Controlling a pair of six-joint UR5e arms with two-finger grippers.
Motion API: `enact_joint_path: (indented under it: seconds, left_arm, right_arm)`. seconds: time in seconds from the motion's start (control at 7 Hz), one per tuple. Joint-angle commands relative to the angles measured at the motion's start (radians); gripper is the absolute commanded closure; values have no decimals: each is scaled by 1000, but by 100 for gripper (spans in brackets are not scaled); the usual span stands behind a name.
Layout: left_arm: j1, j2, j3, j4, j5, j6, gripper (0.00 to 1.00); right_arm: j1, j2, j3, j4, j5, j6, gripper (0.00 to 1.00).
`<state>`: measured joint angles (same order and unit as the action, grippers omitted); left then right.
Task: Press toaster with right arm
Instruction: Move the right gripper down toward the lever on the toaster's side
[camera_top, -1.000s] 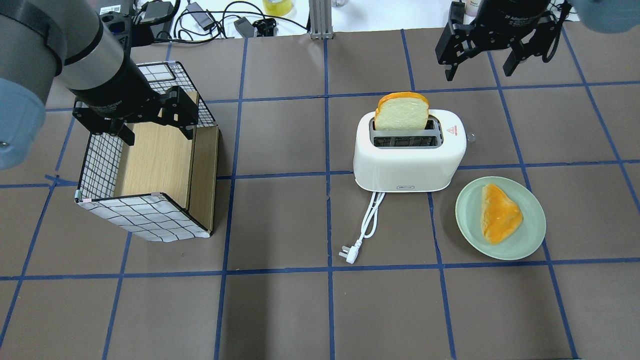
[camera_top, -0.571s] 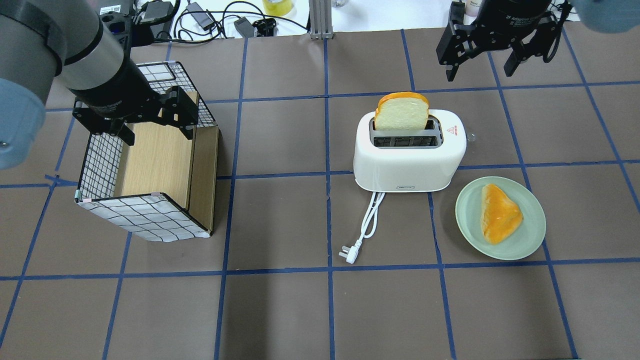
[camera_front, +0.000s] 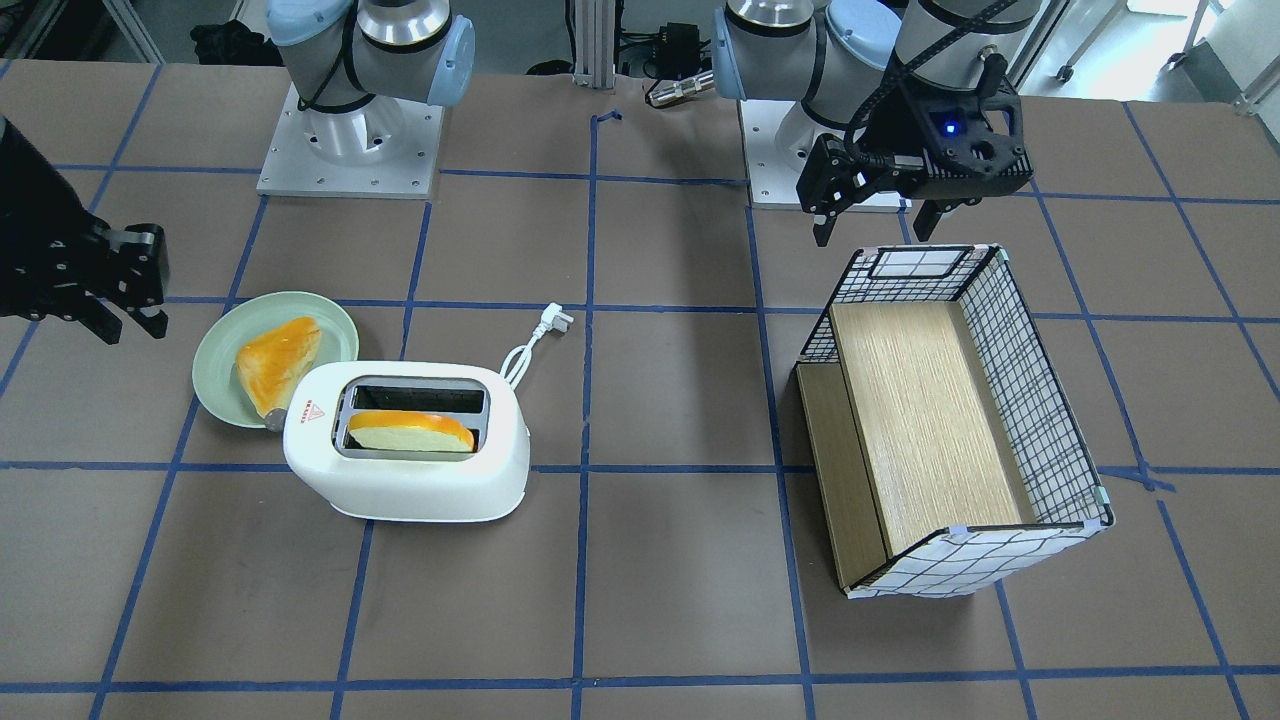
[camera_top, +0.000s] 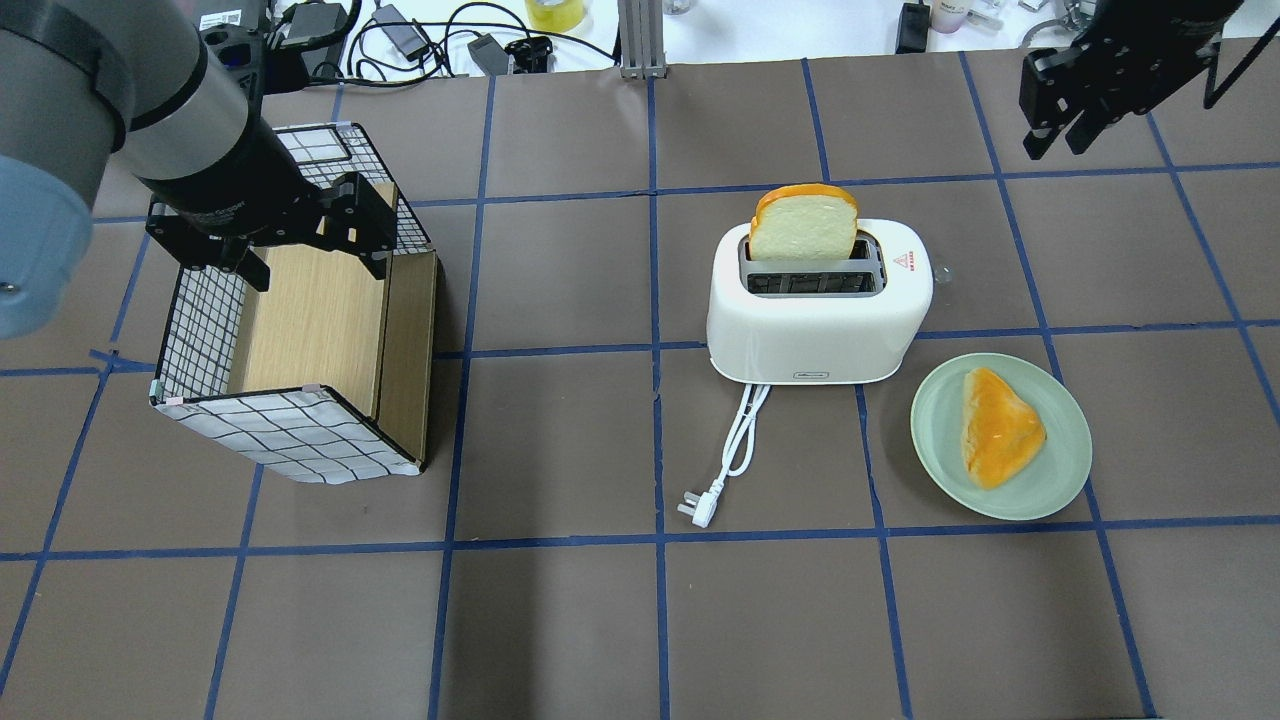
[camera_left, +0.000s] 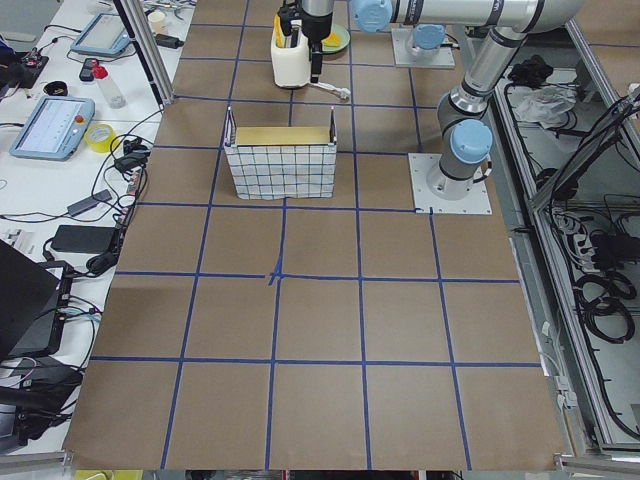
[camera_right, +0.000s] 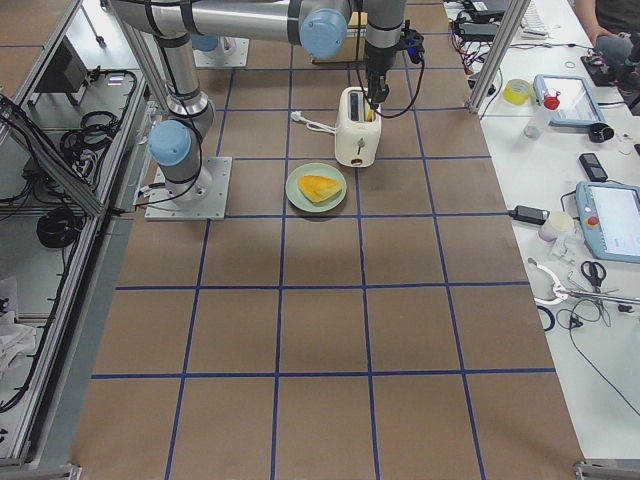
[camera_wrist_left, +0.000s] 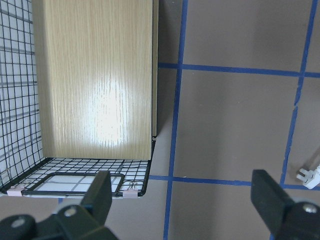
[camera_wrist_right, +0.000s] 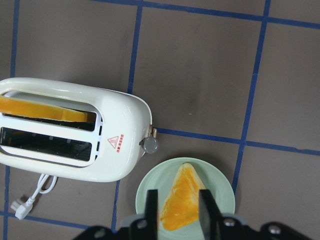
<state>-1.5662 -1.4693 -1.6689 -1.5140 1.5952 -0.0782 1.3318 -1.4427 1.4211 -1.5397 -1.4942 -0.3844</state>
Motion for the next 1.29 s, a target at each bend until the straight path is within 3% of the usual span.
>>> enact_joint_path:
  seconds: [0.0, 0.43, 0.71, 1.14]
  left_arm:
    - [0, 1, 0, 0, 0, 0, 0]
    - [0, 1, 0, 0, 0, 0, 0]
    - [0, 1, 0, 0, 0, 0, 0]
    - [0, 0, 0, 0, 0, 0, 0]
  right_arm:
    - [-64, 33, 33, 32, 105, -44, 100]
    - [-158, 71, 126, 52, 265, -131, 100]
    - [-172, 103, 134, 37, 360, -148, 100]
    - [-183, 125, 137, -55, 394, -128, 100]
